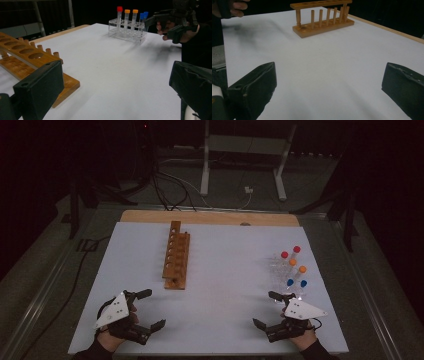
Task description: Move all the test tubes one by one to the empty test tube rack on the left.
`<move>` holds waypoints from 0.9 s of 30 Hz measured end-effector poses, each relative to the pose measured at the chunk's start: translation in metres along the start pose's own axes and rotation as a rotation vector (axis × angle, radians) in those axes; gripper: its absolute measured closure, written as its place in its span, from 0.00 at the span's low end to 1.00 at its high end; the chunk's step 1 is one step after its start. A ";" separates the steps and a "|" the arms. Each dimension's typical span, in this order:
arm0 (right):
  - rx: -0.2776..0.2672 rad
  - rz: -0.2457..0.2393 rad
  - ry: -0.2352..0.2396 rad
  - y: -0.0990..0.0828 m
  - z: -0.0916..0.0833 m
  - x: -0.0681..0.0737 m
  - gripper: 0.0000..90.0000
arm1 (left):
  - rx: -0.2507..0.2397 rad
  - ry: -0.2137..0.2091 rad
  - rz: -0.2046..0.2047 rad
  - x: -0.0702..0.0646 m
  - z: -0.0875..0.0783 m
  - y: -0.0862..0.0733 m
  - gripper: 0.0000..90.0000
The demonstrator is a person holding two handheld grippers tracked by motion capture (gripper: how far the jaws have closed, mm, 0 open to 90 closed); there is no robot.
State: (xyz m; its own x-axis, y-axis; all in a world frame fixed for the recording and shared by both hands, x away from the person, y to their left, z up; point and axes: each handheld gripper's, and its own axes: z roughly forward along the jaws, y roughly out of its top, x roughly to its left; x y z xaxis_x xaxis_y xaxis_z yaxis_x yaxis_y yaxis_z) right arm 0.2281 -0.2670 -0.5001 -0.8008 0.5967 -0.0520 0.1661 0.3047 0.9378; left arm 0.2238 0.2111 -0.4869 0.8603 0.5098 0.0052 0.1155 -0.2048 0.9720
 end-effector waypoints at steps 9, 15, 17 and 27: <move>0.024 0.006 0.001 -0.003 0.002 0.000 0.00 | -0.011 -0.001 0.000 0.000 0.000 0.000 0.01; 0.024 -0.005 -0.015 -0.002 0.002 0.004 0.00 | -0.010 -0.003 -0.005 0.000 0.001 0.001 0.01; 0.032 -0.007 -0.014 -0.003 0.004 0.004 0.00 | -0.010 -0.003 -0.006 0.000 0.001 0.001 0.01; 0.042 -0.038 0.009 0.007 0.010 0.010 0.00 | 0.000 -0.015 -0.008 0.000 -0.002 -0.002 0.01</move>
State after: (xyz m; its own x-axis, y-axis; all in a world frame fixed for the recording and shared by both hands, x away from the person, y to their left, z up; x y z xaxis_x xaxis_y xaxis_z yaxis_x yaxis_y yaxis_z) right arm 0.2267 -0.2513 -0.4974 -0.8119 0.5777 -0.0840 0.1595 0.3580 0.9200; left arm 0.2225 0.2126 -0.4883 0.8667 0.4988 -0.0063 0.1227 -0.2008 0.9719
